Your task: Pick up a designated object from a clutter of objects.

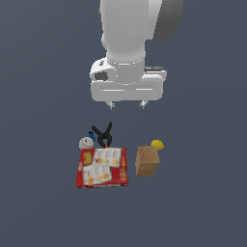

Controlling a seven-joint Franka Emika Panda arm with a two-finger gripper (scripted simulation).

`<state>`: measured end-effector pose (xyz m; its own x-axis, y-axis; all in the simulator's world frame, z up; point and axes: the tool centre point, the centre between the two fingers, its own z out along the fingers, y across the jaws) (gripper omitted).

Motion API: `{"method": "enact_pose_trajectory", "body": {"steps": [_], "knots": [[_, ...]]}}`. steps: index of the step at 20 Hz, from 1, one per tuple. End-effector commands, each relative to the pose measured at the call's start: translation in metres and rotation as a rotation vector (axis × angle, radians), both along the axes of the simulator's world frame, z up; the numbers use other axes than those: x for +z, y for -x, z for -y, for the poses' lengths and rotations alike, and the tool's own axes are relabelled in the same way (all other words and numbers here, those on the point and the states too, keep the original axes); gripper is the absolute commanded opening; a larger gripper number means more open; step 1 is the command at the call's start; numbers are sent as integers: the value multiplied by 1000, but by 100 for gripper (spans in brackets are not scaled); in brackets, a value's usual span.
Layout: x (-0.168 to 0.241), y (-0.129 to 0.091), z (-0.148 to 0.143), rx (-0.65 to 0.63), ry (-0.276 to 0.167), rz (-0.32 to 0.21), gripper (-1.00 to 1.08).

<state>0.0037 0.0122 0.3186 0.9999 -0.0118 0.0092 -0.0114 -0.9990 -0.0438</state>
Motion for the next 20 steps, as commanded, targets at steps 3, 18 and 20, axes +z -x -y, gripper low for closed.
{"method": "enact_pose_trajectory", "body": {"steps": [3,18,20], "knots": [[-1,1,0,3,2,-3,100],[-19,4,-8,49,33,-47,100],[-23,-1,-10,49,34,-46,100]]}}
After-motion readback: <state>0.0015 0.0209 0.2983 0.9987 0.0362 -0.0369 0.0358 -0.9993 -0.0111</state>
